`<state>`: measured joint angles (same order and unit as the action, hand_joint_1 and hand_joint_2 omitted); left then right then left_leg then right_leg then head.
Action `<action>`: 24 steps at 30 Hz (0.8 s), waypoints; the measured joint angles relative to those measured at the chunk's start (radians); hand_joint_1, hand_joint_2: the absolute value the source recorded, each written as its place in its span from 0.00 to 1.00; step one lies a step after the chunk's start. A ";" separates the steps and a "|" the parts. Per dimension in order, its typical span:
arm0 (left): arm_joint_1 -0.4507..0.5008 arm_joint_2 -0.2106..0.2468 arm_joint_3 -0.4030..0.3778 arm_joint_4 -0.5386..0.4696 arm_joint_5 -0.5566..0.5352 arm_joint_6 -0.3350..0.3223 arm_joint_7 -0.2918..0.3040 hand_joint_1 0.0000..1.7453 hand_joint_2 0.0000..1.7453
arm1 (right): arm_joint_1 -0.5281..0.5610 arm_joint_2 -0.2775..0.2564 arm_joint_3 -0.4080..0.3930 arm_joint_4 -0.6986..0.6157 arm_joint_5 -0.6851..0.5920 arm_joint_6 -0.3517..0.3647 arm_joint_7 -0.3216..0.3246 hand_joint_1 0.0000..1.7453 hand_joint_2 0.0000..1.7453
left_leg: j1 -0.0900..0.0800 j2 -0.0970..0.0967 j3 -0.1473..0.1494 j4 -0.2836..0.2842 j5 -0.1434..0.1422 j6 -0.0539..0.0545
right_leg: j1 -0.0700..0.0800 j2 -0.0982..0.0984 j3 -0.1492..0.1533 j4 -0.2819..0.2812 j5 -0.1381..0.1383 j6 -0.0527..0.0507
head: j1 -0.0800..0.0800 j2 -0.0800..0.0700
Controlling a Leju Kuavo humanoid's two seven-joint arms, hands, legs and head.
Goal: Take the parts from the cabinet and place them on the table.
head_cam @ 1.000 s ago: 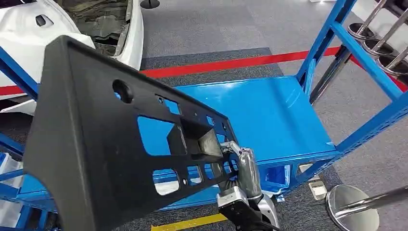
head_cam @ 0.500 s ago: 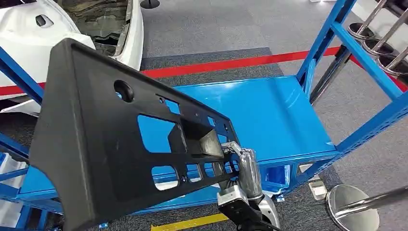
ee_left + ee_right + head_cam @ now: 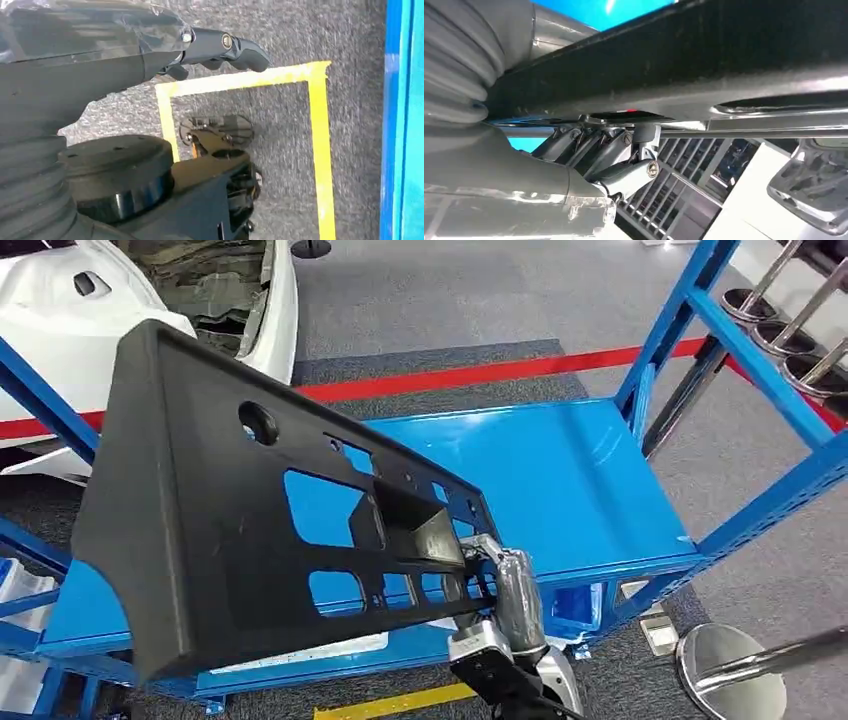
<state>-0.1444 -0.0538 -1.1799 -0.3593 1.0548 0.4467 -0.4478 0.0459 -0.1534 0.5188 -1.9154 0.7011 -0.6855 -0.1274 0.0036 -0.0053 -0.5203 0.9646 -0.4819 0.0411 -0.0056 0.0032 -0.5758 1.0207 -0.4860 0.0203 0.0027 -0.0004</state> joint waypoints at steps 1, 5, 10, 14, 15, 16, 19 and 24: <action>0.000 0.000 0.000 0.000 0.000 0.003 0.002 0.00 1.00 | -0.002 0.000 0.000 0.000 -0.001 0.000 -0.001 1.00 1.00 | 0.003 0.002 0.004 -0.007 0.005 0.004 | -0.001 0.000 -0.022 0.052 -0.037 0.003 | 0.006 0.000; 0.002 -0.002 0.000 0.001 -0.003 0.006 0.006 0.00 1.00 | 0.000 0.000 0.000 0.005 -0.008 -0.001 -0.003 1.00 1.00 | 0.008 0.003 0.002 -0.003 0.001 -0.002 | -0.020 -0.001 -0.126 0.270 -0.119 0.023 | 0.012 0.000; -0.001 -0.002 0.000 0.002 -0.009 0.005 0.008 0.00 1.00 | 0.000 0.000 0.000 0.008 -0.006 -0.001 -0.003 1.00 1.00 | 0.022 -0.003 -0.008 0.046 -0.032 -0.051 | -0.029 0.009 0.001 0.007 -0.004 0.036 | 0.023 0.000; -0.001 -0.002 0.000 0.002 -0.013 0.003 0.011 0.00 1.00 | 0.001 0.000 0.000 0.009 -0.006 -0.003 -0.002 1.00 1.00 | 0.026 -0.005 -0.009 0.048 -0.032 -0.071 | -0.028 0.010 -0.012 0.021 -0.004 -0.002 | 0.011 0.000; -0.001 -0.002 0.000 0.002 -0.015 0.002 0.011 0.00 1.00 | 0.000 0.000 0.000 0.009 -0.006 -0.003 -0.002 1.00 1.00 | 0.026 -0.003 -0.010 0.064 -0.046 -0.075 | -0.028 0.007 -0.012 0.019 -0.002 -0.013 | 0.007 0.000; -0.002 -0.002 0.000 0.002 -0.015 0.002 0.011 0.00 1.00 | 0.000 0.002 0.000 0.009 -0.006 -0.003 -0.002 1.00 1.00 | 0.026 -0.001 -0.028 0.110 -0.083 -0.075 | -0.027 0.006 -0.015 0.019 -0.001 -0.016 | 0.000 0.000; 0.000 -0.002 0.000 0.002 -0.014 0.002 0.011 0.00 1.00 | 0.000 0.003 0.000 0.011 -0.009 -0.003 -0.002 1.00 1.00 | 0.018 0.000 -0.126 0.334 -0.191 -0.072 | -0.019 -0.001 -0.023 0.020 0.003 -0.023 | -0.011 0.000; 0.002 -0.002 0.000 0.002 -0.007 0.002 0.011 0.00 1.00 | -0.007 0.003 0.000 0.014 -0.016 -0.003 0.001 1.00 1.00 | -0.003 -0.001 -0.001 0.090 -0.047 -0.029 | -0.006 0.000 -0.023 0.020 0.008 -0.026 | -0.011 0.000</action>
<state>-0.1427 -0.0557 -1.1799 -0.3571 1.0475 0.4490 -0.4372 0.0387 -0.1499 0.5192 -1.9013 0.6847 -0.6889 -0.1263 0.0009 -0.0065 -0.5214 1.0545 -0.5284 0.0122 -0.0117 0.0031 -0.5986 1.0404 -0.4778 -0.0055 -0.0084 -0.0004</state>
